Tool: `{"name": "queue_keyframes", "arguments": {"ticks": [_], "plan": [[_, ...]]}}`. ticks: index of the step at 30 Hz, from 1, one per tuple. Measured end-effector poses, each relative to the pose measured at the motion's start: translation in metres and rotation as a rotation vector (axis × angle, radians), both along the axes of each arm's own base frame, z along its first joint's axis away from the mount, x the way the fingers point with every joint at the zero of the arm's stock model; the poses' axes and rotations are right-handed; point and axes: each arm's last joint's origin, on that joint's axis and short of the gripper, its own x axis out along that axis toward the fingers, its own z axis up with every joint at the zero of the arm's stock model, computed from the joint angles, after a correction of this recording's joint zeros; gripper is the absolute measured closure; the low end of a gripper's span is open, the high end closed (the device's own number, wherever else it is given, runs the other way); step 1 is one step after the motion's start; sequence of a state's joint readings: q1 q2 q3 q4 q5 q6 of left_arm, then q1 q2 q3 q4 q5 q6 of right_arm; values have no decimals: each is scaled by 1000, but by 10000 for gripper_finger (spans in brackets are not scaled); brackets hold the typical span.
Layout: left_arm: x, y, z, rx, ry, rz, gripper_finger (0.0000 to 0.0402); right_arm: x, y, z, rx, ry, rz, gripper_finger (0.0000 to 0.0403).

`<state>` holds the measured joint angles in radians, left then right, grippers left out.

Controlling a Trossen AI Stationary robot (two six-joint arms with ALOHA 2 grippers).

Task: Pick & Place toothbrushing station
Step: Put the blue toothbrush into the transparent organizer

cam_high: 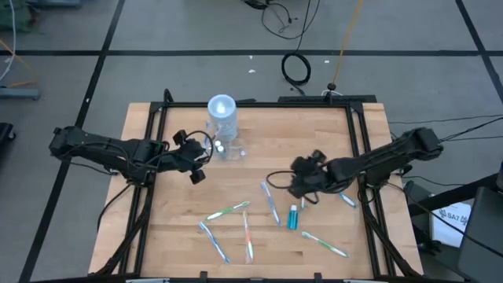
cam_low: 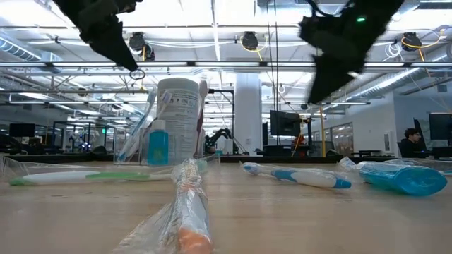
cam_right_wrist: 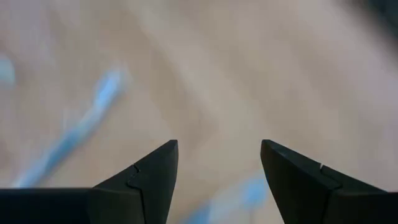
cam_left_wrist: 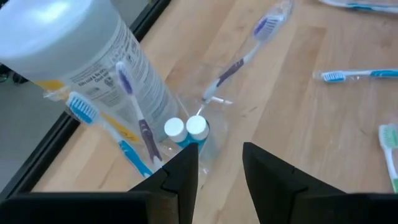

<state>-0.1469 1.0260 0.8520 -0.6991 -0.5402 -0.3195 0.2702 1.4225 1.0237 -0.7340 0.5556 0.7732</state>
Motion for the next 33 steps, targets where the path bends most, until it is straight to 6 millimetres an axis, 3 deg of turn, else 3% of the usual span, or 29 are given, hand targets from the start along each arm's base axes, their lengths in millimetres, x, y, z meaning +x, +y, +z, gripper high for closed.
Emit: {"name": "queue_keyframes", "arguments": {"ticks": [7,15,20,26,30,33], "plan": [[3,0,-1,20,-5,-11,270,-40,-3,-6,244,314,-168,179],[3,0,-1,26,2,-16,270,-65,-6,-45,338,480,-191,179],[3,0,-1,49,18,-39,270,-80,-11,-68,324,521,-264,179],[3,0,-1,57,24,-46,270,-86,-12,-88,350,462,-248,179],[3,0,-1,67,31,-55,270,-87,-12,-92,354,451,-245,184],[3,0,-1,71,34,-59,270,-87,-12,-92,358,448,-265,209]]}}
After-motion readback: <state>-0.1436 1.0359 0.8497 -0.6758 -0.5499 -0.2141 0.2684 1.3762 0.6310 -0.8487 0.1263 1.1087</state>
